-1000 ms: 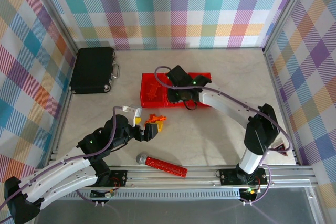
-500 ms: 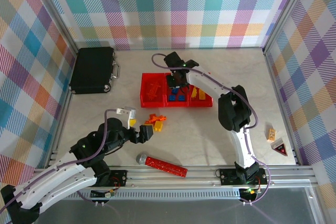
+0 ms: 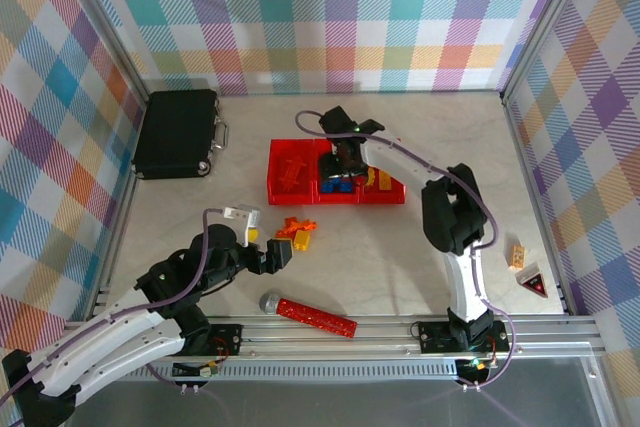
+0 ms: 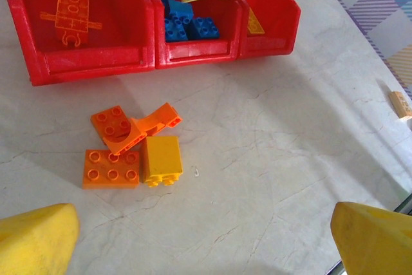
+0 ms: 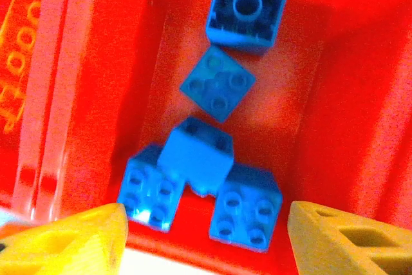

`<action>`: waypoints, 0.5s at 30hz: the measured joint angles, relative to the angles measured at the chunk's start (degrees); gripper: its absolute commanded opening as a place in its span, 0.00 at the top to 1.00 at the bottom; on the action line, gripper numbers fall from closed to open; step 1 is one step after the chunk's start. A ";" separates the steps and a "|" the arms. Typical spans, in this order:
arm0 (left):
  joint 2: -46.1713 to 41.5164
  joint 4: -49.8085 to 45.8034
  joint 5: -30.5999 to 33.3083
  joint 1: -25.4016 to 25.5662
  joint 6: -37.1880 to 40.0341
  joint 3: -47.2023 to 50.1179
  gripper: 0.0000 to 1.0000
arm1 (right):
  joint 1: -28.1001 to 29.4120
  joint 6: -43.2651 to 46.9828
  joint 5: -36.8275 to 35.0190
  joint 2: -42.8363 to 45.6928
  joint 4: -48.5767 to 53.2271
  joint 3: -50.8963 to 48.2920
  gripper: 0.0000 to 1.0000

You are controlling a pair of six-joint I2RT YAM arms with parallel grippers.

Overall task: Sort the legos into containers by color
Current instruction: Place the lego in the container.

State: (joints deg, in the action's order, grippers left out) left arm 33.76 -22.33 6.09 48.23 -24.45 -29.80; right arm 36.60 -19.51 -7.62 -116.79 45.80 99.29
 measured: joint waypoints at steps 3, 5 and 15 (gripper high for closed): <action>1.16 -0.04 0.04 0.00 0.09 0.00 0.01 | 0.11 -1.03 1.57 6.71 -1.64 -6.01 0.30; 2.16 -0.04 0.00 0.00 0.55 -0.02 0.00 | 0.17 -1.46 2.34 12.04 -3.39 -10.84 0.28; 22.51 -3.80 -1.92 0.02 8.02 -11.13 0.00 | 0.22 -3.32 0.57 29.97 -9.01 -32.20 0.28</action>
State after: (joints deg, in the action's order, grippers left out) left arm 56.27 -26.13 4.16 48.25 -16.43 -40.93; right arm 36.82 -22.83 -7.05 -86.83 36.80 67.09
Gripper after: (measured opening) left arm 0.998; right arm 0.722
